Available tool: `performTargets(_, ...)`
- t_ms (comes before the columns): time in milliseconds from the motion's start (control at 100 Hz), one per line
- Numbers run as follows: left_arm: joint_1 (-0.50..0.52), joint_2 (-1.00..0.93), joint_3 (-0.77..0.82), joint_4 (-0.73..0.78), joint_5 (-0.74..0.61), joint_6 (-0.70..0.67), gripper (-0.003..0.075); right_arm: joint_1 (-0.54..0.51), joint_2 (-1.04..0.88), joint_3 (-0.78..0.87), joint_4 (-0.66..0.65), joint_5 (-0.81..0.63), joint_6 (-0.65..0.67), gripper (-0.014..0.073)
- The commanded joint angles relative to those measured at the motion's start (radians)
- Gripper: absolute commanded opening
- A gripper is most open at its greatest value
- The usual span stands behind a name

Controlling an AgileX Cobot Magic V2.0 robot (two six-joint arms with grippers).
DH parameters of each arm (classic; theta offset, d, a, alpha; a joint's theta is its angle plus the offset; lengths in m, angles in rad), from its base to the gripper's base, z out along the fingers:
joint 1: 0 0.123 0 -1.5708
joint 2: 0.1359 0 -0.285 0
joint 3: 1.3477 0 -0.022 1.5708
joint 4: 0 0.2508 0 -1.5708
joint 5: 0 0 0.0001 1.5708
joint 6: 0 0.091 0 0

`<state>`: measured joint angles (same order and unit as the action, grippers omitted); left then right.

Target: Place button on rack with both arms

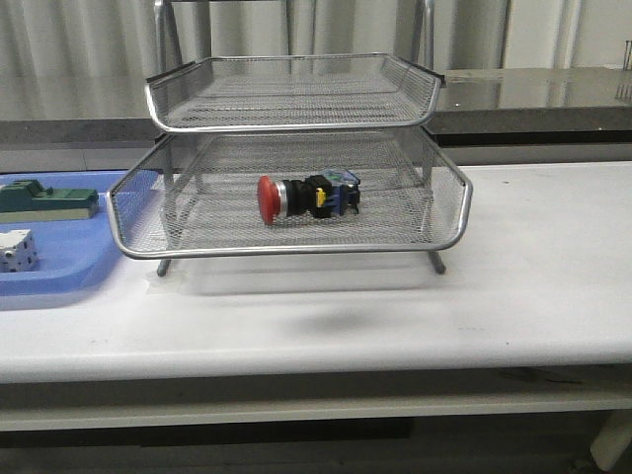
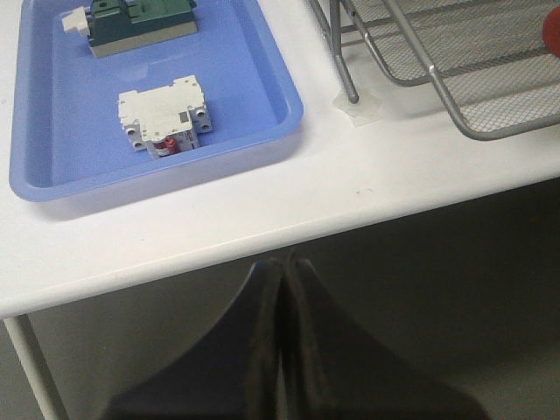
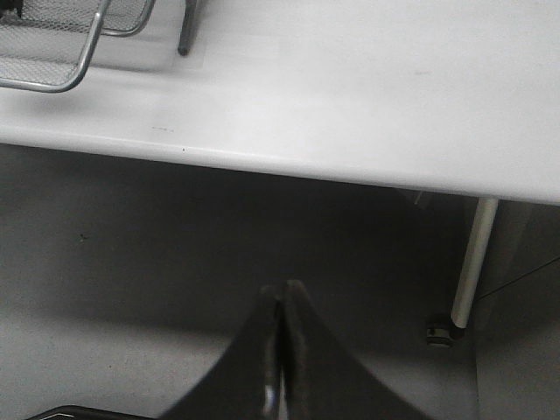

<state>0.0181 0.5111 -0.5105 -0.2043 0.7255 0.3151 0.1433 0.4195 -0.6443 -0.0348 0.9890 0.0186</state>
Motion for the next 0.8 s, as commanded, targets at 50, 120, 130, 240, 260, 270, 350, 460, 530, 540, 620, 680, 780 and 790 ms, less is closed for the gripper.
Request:
performTargets(50, 0.002, 0.001, -0.024, -0.022, -0.065, -0.014, -0.0021, -0.004, 0.007, -0.022, -0.016, -0.055, -0.009, -0.007)
performTargets(120, 0.002, 0.001, -0.024, -0.022, -0.065, -0.014, -0.0021, -0.004, 0.007, -0.022, -0.016, -0.055, -0.009, -0.007)
performTargets(130, 0.002, 0.001, -0.024, -0.022, -0.065, -0.014, -0.0021, -0.004, 0.007, -0.022, -0.016, -0.055, -0.009, -0.007)
performTargets(240, 0.002, 0.001, -0.024, -0.022, -0.065, -0.014, -0.0021, -0.004, 0.007, -0.022, -0.016, -0.055, -0.009, -0.007)
performTargets(260, 0.002, 0.001, -0.024, -0.022, -0.065, -0.014, -0.0021, -0.004, 0.007, -0.022, -0.016, -0.055, -0.009, -0.007)
performTargets(270, 0.002, 0.001, -0.024, -0.022, -0.065, -0.014, -0.0021, -0.004, 0.007, -0.022, -0.016, -0.055, -0.009, -0.007)
performTargets(350, 0.002, 0.001, -0.024, -0.022, -0.065, -0.014, -0.0021, -0.004, 0.007, -0.022, -0.016, -0.055, -0.009, -0.007)
performTargets(460, 0.002, 0.001, -0.024, -0.022, -0.065, -0.014, -0.0021, -0.004, 0.007, -0.022, -0.016, -0.06, -0.009, -0.007)
performTargets(530, 0.002, 0.001, -0.024, -0.022, -0.065, -0.014, -0.0021, -0.004, 0.007, -0.022, -0.016, -0.067, -0.009, -0.007)
performTargets(540, 0.002, 0.001, -0.024, -0.022, -0.065, -0.014, -0.0021, -0.004, 0.007, -0.022, -0.016, -0.068, -0.009, -0.007)
performTargets(620, 0.002, 0.001, -0.024, -0.022, -0.065, -0.014, -0.0021, -0.004, 0.007, -0.022, -0.015, -0.088, -0.009, -0.007)
performTargets(680, 0.002, 0.001, -0.024, -0.022, -0.065, -0.014, -0.0021, -0.004, 0.007, -0.022, -0.015, -0.111, -0.009, -0.007)
performTargets(780, 0.002, 0.001, -0.024, -0.022, -0.065, -0.014, -0.0021, -0.004, 0.009, -0.022, -0.006, -0.17, -0.009, -0.007)
performTargets(790, 0.002, 0.001, -0.024, -0.022, -0.065, -0.014, -0.0021, -0.004, 0.011, -0.022, -0.006, -0.173, -0.009, -0.007)
